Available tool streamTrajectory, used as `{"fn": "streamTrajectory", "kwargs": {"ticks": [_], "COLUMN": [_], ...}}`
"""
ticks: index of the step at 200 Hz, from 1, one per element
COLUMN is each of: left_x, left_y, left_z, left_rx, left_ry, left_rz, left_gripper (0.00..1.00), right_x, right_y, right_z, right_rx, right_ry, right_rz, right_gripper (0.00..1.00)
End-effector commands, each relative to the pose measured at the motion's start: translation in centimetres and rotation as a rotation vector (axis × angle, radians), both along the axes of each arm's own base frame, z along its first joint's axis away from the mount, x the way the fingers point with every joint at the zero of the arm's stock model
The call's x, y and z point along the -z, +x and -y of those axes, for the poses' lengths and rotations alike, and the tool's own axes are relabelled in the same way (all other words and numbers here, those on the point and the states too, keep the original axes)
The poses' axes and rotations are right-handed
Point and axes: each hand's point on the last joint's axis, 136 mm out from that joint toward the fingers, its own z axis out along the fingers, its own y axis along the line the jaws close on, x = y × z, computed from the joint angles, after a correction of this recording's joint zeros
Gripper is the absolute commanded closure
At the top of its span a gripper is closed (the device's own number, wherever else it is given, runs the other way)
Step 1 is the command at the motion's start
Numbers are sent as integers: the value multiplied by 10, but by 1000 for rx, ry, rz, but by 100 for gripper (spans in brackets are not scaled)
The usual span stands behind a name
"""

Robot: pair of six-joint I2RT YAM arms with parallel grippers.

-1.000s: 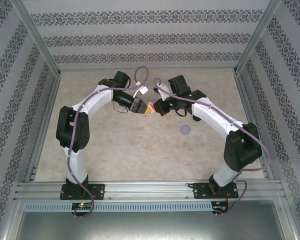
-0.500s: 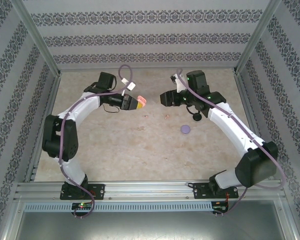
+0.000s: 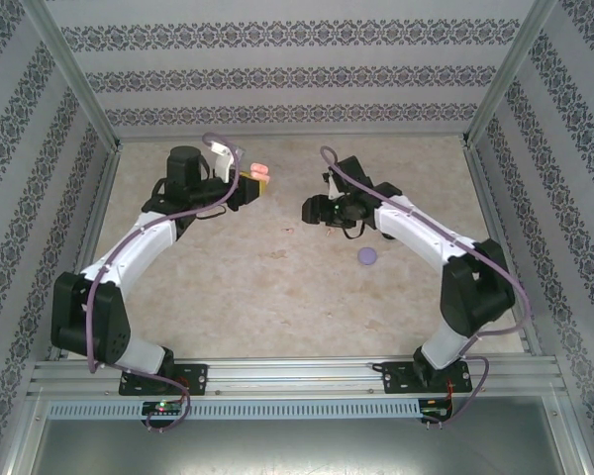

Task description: Insert the wireless bluetooth earbuds into the charging case

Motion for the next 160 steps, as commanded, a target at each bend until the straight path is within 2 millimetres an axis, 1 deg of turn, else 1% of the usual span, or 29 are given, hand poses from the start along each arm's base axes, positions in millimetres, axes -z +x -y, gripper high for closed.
{"fn": "streamTrajectory", "kwargs": {"ticks": [1,26,44,69,83,98,137,160], "left_x": [-50,-63,-66,-71,-72,-75,-75,-74], "left_y": [20,26,29,31,31,30,29,26], "left_z": [-26,-48,-58,-62,-63,-65,-65,-67], "left_rx": [-215,-365,-442,-473,-481,-493,-489,-499], "left_ry": [-50,-93,-122,-154,-158,-161,-147,-146], "left_rz": [213,244,208,181,175,176,171,181], "left_gripper": [100,100,100,100,100,100,100,100], "right_x": [11,29,39,49,56,59,75,80], "right_y": [18,32,44,59,63,69,72,72], "right_z": [-1,-10,-15,-24,-30,-37,-48,-53], "right_rx": [103,92,97,104,95,81,45,26], "right_ry": [-33,-117,-181,-268,-328,-380,-487,-534], "right_rz": [-34,-54,-66,-60,-60,-46,-42,-35], "right_gripper": [37,37,36,35,35,35,34,34]}}
